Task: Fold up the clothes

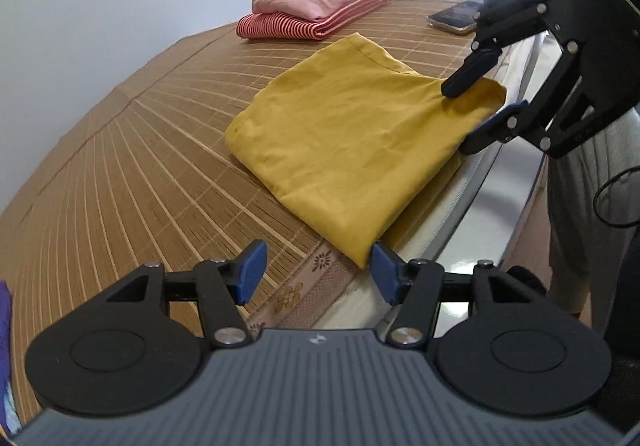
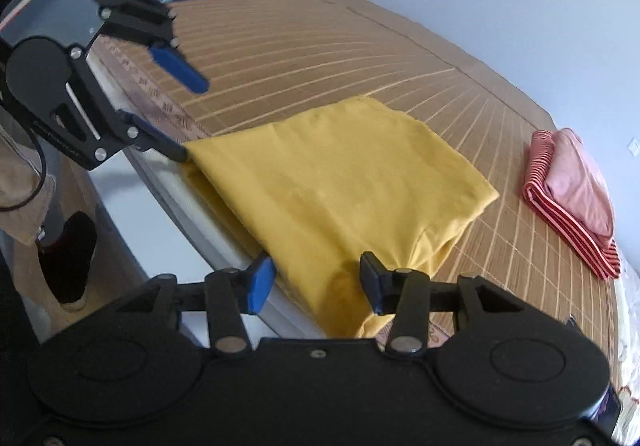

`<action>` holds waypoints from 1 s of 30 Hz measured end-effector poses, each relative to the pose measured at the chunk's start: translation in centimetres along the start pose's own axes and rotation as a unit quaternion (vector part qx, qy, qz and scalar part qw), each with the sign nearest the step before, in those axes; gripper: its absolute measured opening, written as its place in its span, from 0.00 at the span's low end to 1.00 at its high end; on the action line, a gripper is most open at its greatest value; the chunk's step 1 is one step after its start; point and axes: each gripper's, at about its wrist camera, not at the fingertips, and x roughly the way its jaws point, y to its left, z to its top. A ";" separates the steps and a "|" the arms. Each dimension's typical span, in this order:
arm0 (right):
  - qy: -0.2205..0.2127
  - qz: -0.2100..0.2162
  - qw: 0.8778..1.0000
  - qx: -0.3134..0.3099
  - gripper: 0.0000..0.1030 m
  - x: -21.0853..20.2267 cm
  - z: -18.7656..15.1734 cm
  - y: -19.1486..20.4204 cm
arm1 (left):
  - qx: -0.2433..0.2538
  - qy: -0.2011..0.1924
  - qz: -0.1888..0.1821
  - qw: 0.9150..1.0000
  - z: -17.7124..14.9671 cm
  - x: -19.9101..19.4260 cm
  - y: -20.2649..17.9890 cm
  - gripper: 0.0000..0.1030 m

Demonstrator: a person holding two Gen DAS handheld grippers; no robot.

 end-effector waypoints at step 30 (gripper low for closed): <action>0.010 -0.062 0.985 0.159 0.43 -3.5 -4.7 -4.5 | -0.107 0.003 -0.063 0.992 -2.6 -1.4 3.4 0.63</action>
